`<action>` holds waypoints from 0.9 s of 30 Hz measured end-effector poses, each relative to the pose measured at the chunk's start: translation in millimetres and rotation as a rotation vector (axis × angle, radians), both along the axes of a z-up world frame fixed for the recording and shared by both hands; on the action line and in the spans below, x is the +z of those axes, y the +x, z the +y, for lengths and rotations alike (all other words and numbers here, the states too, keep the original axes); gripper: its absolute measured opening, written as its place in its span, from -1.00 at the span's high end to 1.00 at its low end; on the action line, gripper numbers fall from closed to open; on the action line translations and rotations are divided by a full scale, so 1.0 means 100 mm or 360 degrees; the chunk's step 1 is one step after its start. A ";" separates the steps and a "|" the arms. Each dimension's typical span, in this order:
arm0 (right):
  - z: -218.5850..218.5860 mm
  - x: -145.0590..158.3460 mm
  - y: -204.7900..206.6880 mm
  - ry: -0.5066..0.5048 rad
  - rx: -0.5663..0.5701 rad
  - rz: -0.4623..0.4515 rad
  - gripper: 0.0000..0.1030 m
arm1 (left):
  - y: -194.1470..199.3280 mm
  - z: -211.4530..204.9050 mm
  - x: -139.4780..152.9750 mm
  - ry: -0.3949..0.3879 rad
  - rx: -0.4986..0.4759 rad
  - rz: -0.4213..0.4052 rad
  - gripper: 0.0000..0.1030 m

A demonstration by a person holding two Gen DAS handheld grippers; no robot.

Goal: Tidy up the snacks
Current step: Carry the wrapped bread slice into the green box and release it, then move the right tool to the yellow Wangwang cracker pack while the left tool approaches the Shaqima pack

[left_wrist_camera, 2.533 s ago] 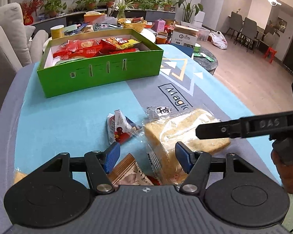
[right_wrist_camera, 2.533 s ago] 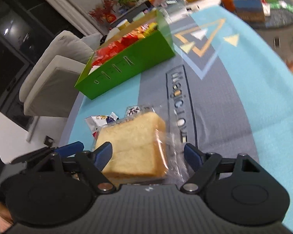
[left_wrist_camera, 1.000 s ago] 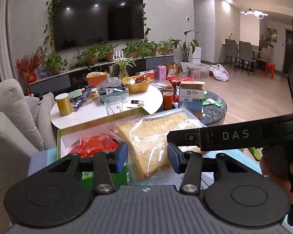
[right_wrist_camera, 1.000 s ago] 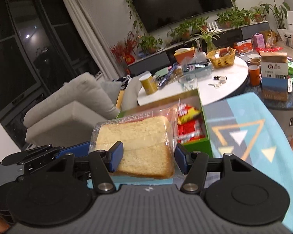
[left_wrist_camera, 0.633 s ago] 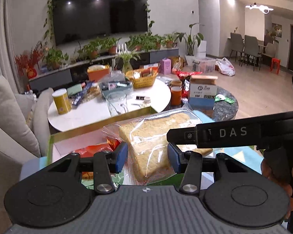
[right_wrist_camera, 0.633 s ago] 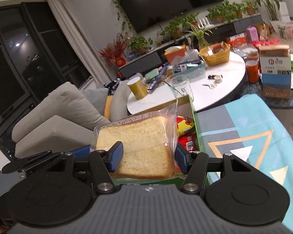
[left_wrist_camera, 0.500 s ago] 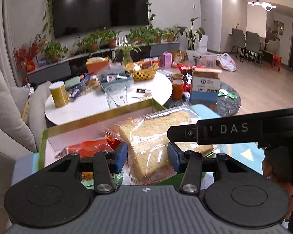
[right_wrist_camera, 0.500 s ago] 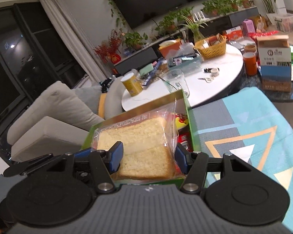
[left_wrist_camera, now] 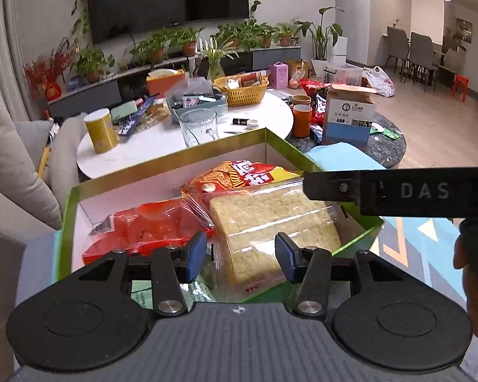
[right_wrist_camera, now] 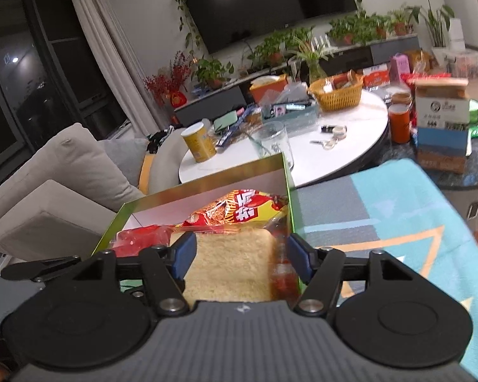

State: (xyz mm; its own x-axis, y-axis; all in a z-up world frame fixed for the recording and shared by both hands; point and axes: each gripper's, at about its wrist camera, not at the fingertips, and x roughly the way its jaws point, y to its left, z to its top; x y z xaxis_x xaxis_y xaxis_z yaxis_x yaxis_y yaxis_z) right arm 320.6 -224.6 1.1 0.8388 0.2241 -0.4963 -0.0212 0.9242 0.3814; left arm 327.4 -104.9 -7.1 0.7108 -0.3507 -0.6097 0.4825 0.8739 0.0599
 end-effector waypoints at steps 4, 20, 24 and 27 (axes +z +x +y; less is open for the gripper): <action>0.06 0.09 -0.22 -0.0014 0.0050 -0.0003 0.01 | -0.21 0.08 0.10 -0.0007 -0.0001 -0.0036 -0.02; 0.43 0.25 -1.20 -0.0137 0.0178 -0.0055 0.00 | -1.25 0.60 0.19 0.0030 0.0116 -0.0058 -0.17; 0.52 0.20 -1.39 -0.0126 0.0220 -0.0035 0.00 | -1.50 0.87 0.15 -0.0049 0.0222 -0.0027 -0.17; 0.57 0.14 -1.49 -0.0114 0.0230 -0.0002 0.00 | -1.66 1.05 0.13 -0.0100 0.0289 -0.0012 -0.20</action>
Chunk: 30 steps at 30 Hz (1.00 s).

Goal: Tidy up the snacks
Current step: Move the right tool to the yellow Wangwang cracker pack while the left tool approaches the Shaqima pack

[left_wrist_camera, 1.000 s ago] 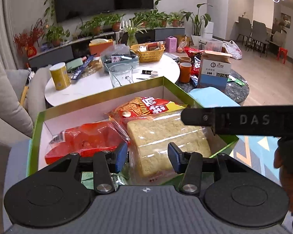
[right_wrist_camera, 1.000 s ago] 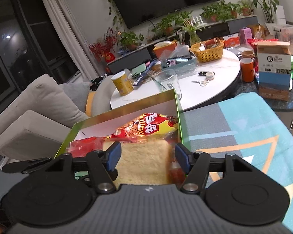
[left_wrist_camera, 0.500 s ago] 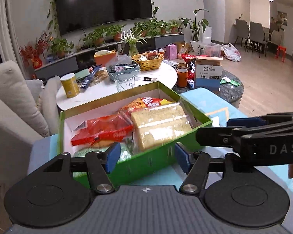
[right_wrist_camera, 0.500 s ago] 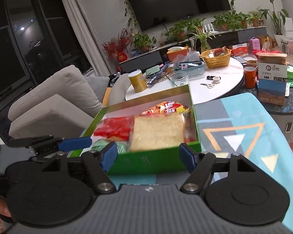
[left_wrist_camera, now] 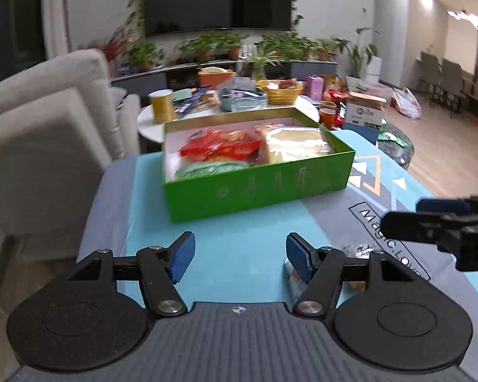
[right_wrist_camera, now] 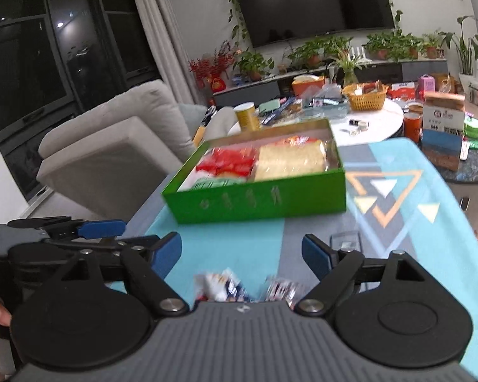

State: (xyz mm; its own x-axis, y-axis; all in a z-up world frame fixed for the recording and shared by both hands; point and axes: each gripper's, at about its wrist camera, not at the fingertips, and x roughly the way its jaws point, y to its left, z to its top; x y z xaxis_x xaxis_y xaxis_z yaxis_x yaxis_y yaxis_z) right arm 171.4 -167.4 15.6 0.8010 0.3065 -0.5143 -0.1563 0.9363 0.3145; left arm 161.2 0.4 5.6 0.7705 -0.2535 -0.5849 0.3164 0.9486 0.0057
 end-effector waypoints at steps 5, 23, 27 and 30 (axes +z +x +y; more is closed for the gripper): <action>0.05 -0.10 -0.13 -0.0007 -0.0035 0.0047 0.00 | -0.26 0.25 -0.05 0.0005 0.0117 -0.0058 -0.39; 0.19 -0.30 -0.35 -0.0035 -0.0054 0.0173 0.00 | -0.58 0.63 -0.44 -0.0113 0.0277 0.0326 -0.40; 0.17 -0.32 -0.43 -0.0070 -0.0076 0.0190 0.00 | -0.50 0.55 -0.45 -0.0123 0.0281 0.0390 -0.41; 0.11 -0.35 -0.50 -0.0102 -0.0125 0.0222 -0.02 | -0.43 0.49 -0.46 -0.0101 0.0314 0.0391 -0.41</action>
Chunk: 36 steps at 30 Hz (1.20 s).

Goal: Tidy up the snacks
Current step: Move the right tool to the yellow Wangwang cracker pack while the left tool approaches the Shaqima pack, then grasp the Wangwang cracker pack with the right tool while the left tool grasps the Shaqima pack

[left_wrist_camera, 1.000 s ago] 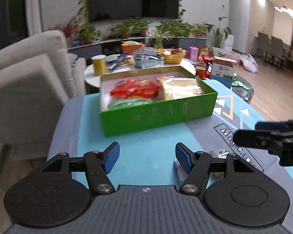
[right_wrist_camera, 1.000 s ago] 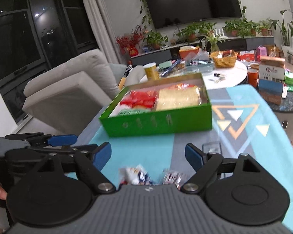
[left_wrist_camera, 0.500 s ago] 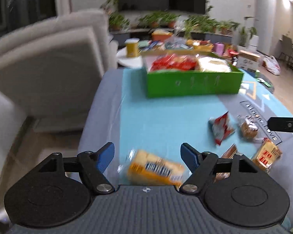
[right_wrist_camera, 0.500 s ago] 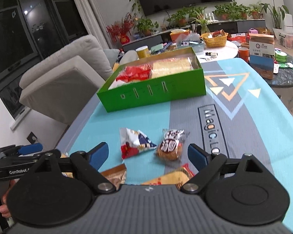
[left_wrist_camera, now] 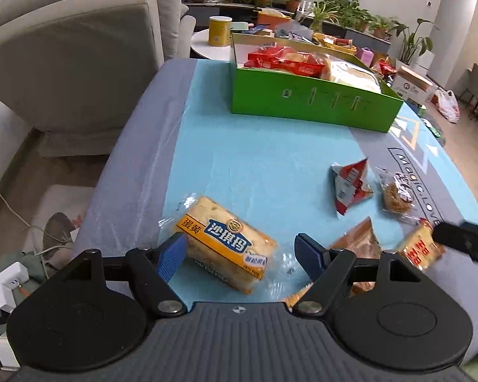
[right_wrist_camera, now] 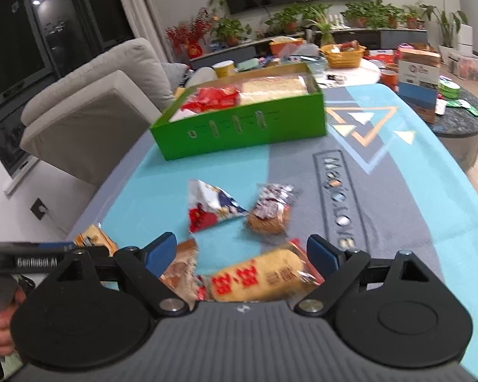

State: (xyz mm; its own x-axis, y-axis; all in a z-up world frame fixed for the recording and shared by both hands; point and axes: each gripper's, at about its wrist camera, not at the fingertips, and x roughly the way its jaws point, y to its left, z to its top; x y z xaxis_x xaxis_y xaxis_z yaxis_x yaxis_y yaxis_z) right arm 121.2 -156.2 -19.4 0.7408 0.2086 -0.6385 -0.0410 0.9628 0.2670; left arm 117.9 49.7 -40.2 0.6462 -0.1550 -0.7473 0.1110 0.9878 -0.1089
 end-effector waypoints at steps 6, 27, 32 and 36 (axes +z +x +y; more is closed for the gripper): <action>-0.11 -0.06 -0.13 0.0088 0.0012 0.0093 -0.07 | 0.13 -0.07 -0.02 0.0050 -0.0002 -0.0005 -0.41; 0.20 -0.28 0.32 0.0096 0.0021 0.0209 -0.12 | 0.17 -0.12 -0.22 0.0177 -0.0001 0.0057 -0.41; 0.12 -0.29 0.27 0.0096 -0.0056 0.0182 -0.11 | 0.22 -0.15 -0.24 0.0156 0.0019 0.0057 -0.40; 0.05 -0.28 0.29 0.0126 -0.0118 0.0182 -0.11 | 0.25 -0.16 -0.24 0.0146 0.0005 0.0035 -0.20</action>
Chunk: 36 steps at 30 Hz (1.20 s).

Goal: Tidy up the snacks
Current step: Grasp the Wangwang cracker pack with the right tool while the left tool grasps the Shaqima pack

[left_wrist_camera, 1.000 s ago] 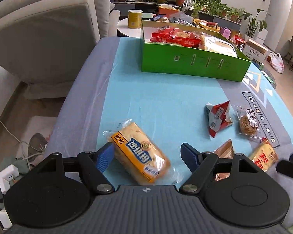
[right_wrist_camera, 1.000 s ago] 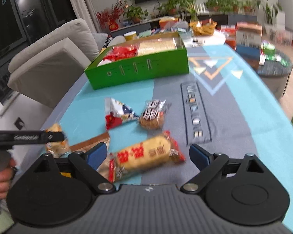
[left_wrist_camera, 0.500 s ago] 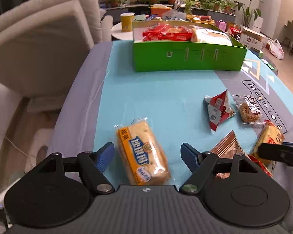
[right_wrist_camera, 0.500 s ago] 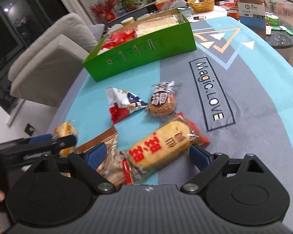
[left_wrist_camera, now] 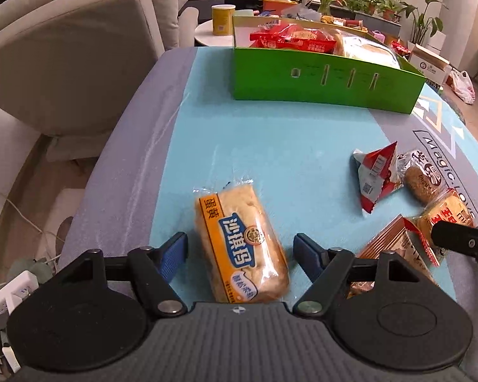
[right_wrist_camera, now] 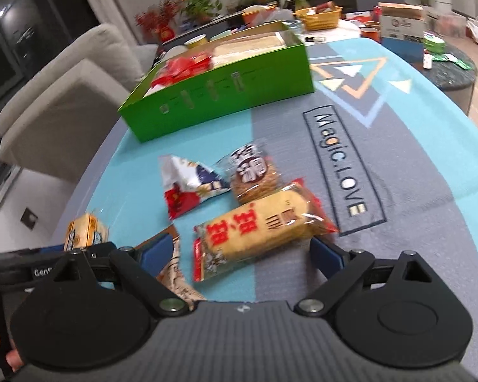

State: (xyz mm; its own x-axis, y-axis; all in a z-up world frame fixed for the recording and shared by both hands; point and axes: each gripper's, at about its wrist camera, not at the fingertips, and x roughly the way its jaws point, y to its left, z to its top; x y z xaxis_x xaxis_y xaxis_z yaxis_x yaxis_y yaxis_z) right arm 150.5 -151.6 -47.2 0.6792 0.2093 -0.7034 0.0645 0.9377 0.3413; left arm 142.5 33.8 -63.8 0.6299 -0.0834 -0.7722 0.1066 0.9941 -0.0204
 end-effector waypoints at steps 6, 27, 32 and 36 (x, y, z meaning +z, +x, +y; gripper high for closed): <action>0.01 0.00 0.14 0.0051 -0.0129 0.0019 -0.14 | -0.02 0.01 0.01 -0.0015 -0.0010 -0.0027 0.05; -0.35 -0.01 -0.06 -0.0206 -0.0127 0.0011 -0.17 | -0.08 -0.01 0.00 0.0013 -0.0107 -0.0074 0.07; -0.28 -0.02 0.06 -0.0187 -0.0145 0.0027 -0.25 | -0.09 -0.06 -0.01 0.0053 -0.0098 -0.0081 0.02; -0.13 -0.07 0.09 -0.0400 -0.0089 0.0010 -0.26 | -0.08 -0.07 -0.02 0.0062 -0.0091 -0.0082 -0.03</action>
State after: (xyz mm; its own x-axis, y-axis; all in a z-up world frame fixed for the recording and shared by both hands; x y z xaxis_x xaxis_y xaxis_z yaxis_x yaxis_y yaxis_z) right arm 159.7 -164.8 -53.8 0.6801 -0.0103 -0.7331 0.1202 0.9879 0.0976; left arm 134.2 26.6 -65.6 0.6641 -0.0911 -0.7421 0.1634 0.9862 0.0251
